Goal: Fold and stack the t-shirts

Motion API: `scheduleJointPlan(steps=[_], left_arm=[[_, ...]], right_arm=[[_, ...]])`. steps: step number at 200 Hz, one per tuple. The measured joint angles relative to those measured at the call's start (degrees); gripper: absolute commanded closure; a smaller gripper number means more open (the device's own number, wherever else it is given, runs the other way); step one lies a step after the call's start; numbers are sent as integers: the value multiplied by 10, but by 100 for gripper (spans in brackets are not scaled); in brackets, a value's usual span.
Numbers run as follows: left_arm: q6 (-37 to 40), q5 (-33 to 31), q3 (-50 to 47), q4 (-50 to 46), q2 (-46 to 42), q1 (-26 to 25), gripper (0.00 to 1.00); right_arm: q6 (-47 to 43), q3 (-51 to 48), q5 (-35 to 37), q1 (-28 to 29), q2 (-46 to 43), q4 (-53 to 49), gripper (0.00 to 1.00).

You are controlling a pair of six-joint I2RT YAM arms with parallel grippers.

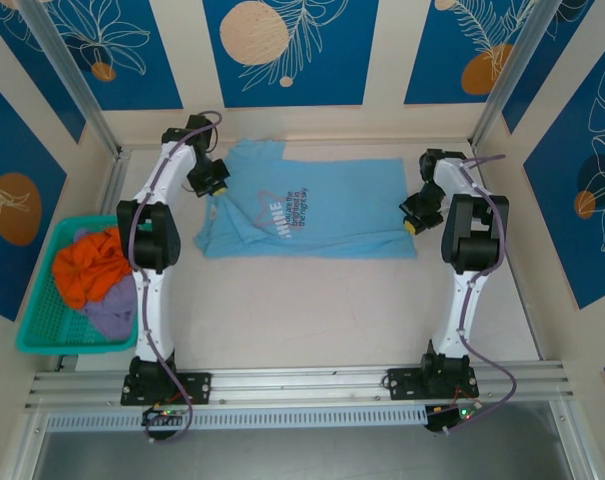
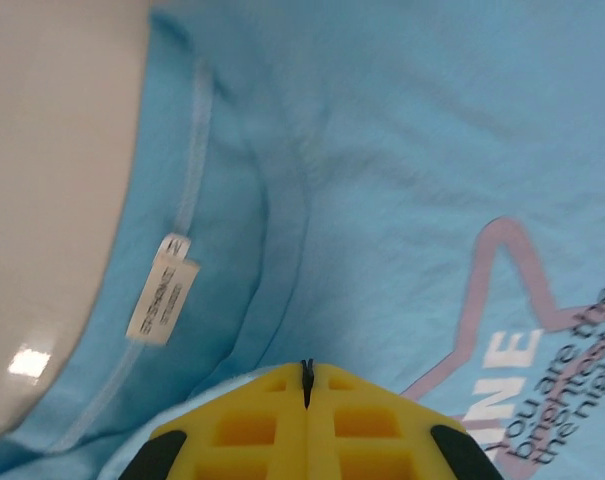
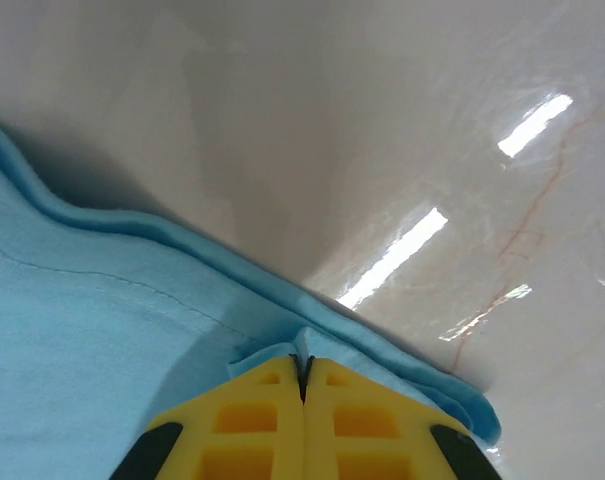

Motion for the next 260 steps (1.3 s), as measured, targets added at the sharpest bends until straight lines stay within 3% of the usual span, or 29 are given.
scheduleJointPlan(steps=[44, 54, 61, 66, 84, 98, 120, 154, 201, 225, 260], left_arm=[[-9, 0, 61, 33, 14, 0, 96], [-10, -1, 63, 37, 16, 0, 78], [-12, -2, 69, 37, 19, 0, 60], [-15, -3, 76, 36, 24, 0, 53], [-21, -11, 98, 24, 42, 2, 40], [-18, -25, 99, 6, 47, 3, 40], [-16, -58, 73, -10, 34, 6, 20], [-19, -78, -162, 25, -117, 10, 25], [-41, 7, -471, 108, -329, 18, 21], [-64, 51, -567, 161, -340, 31, 23], [-77, 111, -569, 235, -280, 35, 28]], right_arm=[[23, -5, -12, -9, 0, 7, 100], [29, -9, -17, -11, 0, 10, 97], [34, -11, -22, -12, 0, 12, 88], [36, -13, -24, -13, 0, 13, 83], [44, -13, -35, -19, 0, 16, 72], [51, -13, -43, -27, 0, 20, 49], [61, -32, -50, -43, -11, 37, 41], [56, -101, -59, -50, -95, 72, 40], [16, -221, -90, 12, -224, 136, 45], [7, -265, -103, 45, -219, 159, 49], [7, -283, -105, 51, -177, 170, 51]])
